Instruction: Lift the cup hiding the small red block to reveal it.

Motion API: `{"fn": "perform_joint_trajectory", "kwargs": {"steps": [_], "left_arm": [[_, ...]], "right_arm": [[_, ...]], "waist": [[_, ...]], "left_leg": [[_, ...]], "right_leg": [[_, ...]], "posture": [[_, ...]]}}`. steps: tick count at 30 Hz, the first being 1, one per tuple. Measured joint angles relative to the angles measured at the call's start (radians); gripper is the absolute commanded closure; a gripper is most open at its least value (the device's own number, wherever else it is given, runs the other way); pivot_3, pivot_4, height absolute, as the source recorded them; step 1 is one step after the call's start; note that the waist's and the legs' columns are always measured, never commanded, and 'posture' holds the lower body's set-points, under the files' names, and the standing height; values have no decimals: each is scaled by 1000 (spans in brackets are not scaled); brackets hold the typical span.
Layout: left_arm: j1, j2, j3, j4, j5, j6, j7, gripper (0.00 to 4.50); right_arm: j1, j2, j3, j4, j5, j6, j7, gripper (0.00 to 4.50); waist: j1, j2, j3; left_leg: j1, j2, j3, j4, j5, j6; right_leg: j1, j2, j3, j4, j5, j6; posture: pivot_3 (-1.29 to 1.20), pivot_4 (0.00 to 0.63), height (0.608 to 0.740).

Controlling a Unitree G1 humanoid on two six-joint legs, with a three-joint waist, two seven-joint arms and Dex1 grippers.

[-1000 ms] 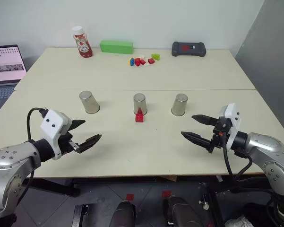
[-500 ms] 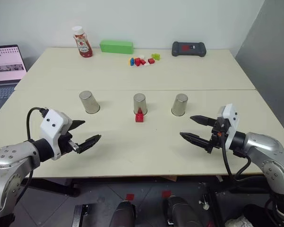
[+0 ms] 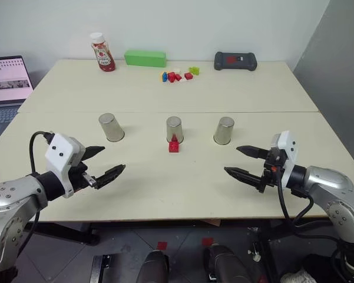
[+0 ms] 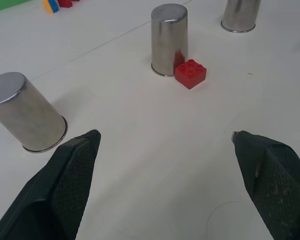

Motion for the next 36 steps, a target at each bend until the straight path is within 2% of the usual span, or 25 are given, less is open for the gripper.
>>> {"fn": "perform_joint_trajectory", "kwargs": {"steps": [36], "left_arm": [[-35, 13, -8, 19, -12, 2, -17, 0]], "right_arm": [[2, -15, 0, -8, 24, 12, 0, 44]], "waist": [[0, 0, 0]], "left_leg": [[0, 0, 0, 0, 0, 0]], "right_leg": [[0, 0, 0, 0, 0, 0]], "posture": [[0, 150, 740]]}}
